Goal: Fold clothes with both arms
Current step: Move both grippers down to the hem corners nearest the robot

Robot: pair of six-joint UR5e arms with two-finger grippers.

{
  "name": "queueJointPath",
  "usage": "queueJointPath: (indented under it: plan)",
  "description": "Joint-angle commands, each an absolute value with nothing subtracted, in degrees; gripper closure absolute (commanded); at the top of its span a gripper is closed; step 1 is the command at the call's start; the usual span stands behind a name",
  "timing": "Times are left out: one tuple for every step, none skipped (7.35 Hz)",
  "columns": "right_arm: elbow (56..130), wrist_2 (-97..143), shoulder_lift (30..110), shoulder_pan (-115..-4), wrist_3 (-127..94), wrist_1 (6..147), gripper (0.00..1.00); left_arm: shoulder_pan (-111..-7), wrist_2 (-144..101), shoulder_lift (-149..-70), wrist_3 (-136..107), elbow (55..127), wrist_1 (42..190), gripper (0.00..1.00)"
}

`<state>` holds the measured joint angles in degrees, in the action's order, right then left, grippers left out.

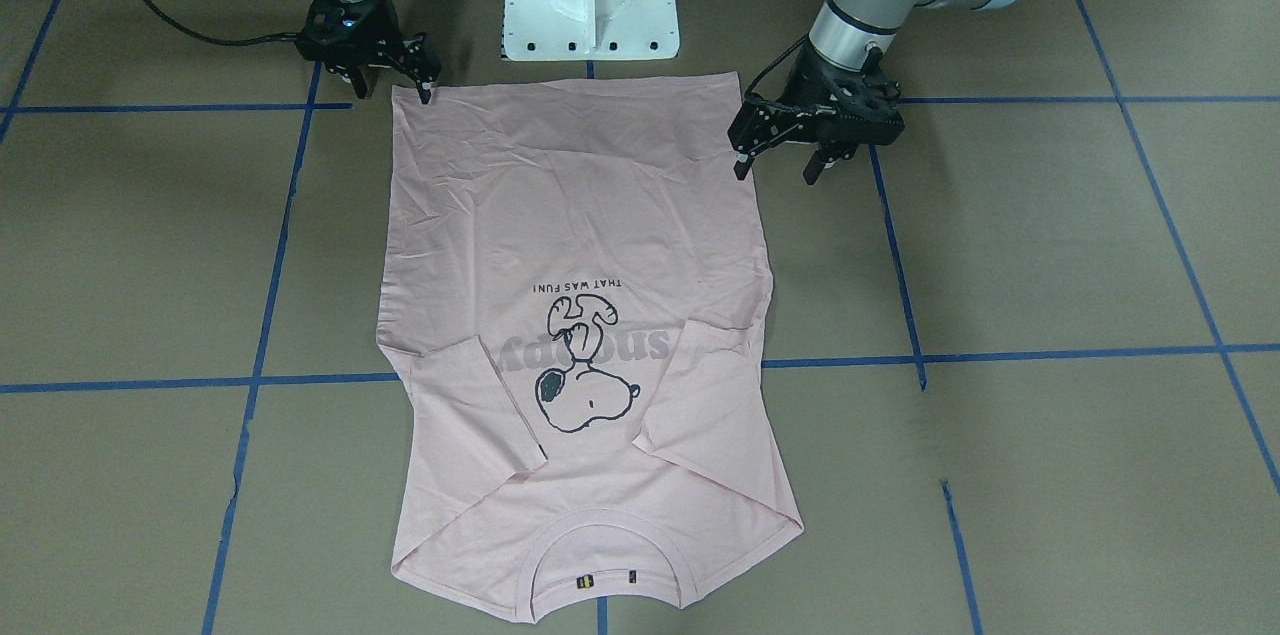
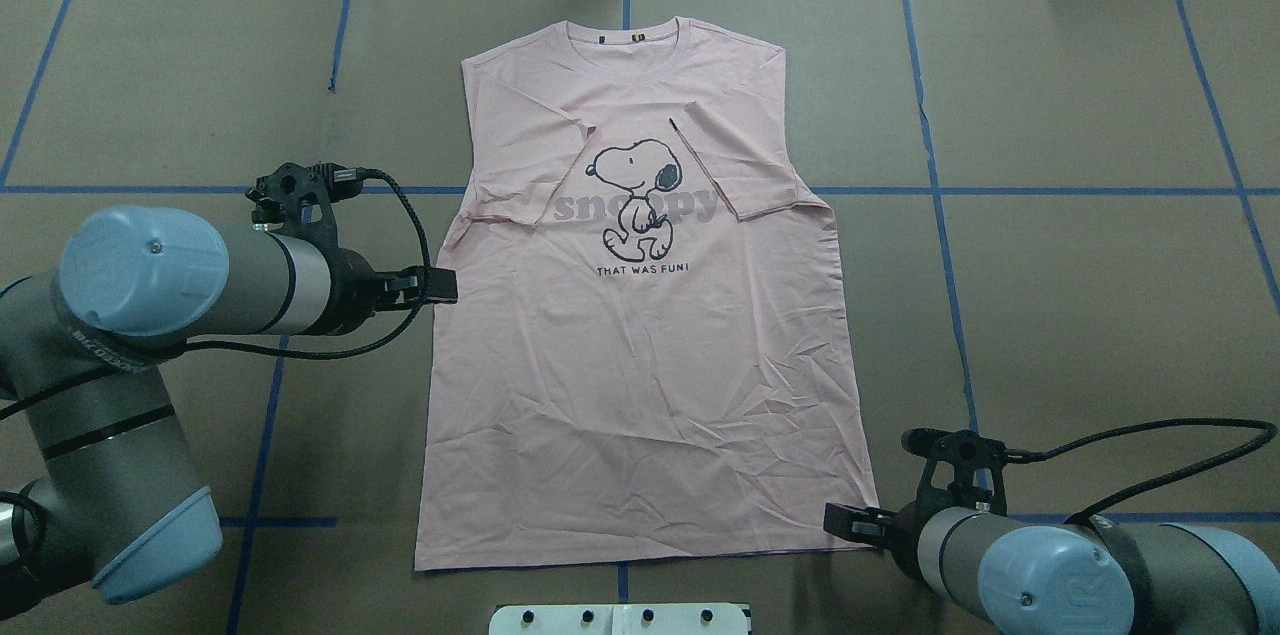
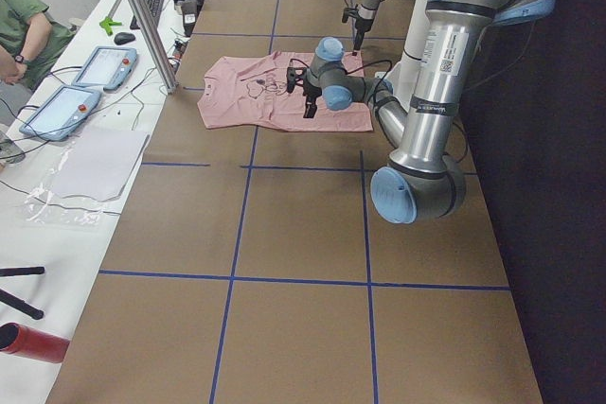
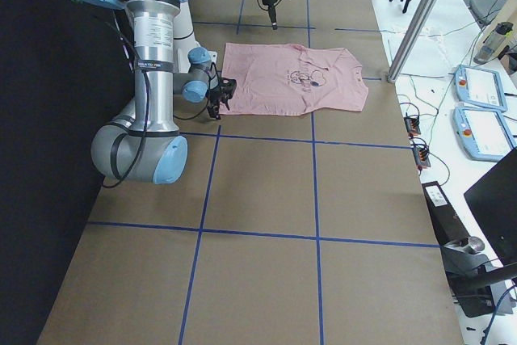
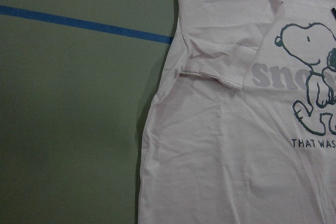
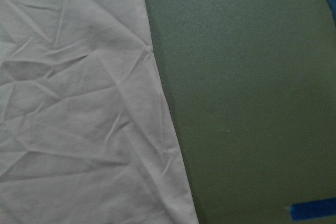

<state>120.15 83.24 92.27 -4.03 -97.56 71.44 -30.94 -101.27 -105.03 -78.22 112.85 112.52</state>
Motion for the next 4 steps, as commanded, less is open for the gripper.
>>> queueJointPath:
  plan:
    - [120.1, 84.0, 92.0, -4.0, -97.6, 71.5, 0.11, -30.9, -101.2, -105.0, -78.2, 112.9, 112.6, 0.00]
    - [120.1, 84.7, 91.8, -4.0, -97.6, 71.5, 0.25, -30.9, -101.2, -105.0, -78.2, 112.9, 112.6, 0.00]
    - [120.1, 84.8, 91.8, -4.0, -97.6, 71.5, 0.54, -30.9, -101.2, -105.0, -78.2, 112.9, 112.6, 0.00]
    - [120.1, 85.2, 91.8, -4.0, -97.6, 71.5, 0.90, -30.9, -101.2, -105.1, -78.1, 112.9, 112.6, 0.00]
